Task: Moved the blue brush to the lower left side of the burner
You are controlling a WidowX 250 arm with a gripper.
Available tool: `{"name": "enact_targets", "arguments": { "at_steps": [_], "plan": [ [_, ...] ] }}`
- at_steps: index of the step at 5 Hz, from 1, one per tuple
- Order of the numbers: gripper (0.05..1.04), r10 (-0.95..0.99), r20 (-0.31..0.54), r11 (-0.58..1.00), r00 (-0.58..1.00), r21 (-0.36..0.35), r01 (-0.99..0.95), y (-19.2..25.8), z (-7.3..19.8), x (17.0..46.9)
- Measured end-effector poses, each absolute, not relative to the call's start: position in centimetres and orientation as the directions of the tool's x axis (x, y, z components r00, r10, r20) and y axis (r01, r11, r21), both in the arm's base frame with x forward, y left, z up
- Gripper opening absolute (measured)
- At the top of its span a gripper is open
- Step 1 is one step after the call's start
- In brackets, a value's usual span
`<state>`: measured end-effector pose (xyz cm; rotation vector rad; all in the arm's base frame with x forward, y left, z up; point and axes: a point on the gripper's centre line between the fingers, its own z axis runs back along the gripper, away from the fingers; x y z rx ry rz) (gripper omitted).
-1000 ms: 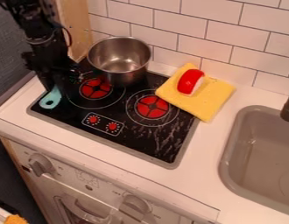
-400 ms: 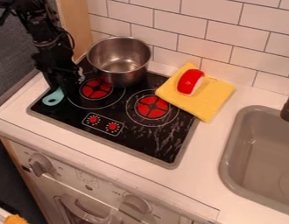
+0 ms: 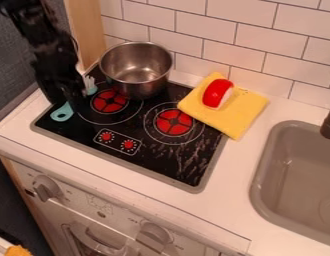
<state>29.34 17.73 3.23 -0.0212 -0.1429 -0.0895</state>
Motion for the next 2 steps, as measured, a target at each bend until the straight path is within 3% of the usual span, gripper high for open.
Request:
{"name": "enact_targets", "arguments": {
  "at_steps": [1, 2],
  "plan": [
    [1.003, -0.048, 0.204, 0.998, 0.978, 0.044, 0.040, 17.1, 7.3, 27.9],
    [1.000, 0.030, 0.168, 0.996, 0.985, 0.082, -0.044, 17.2, 8.2, 26.6]
  ]
}}
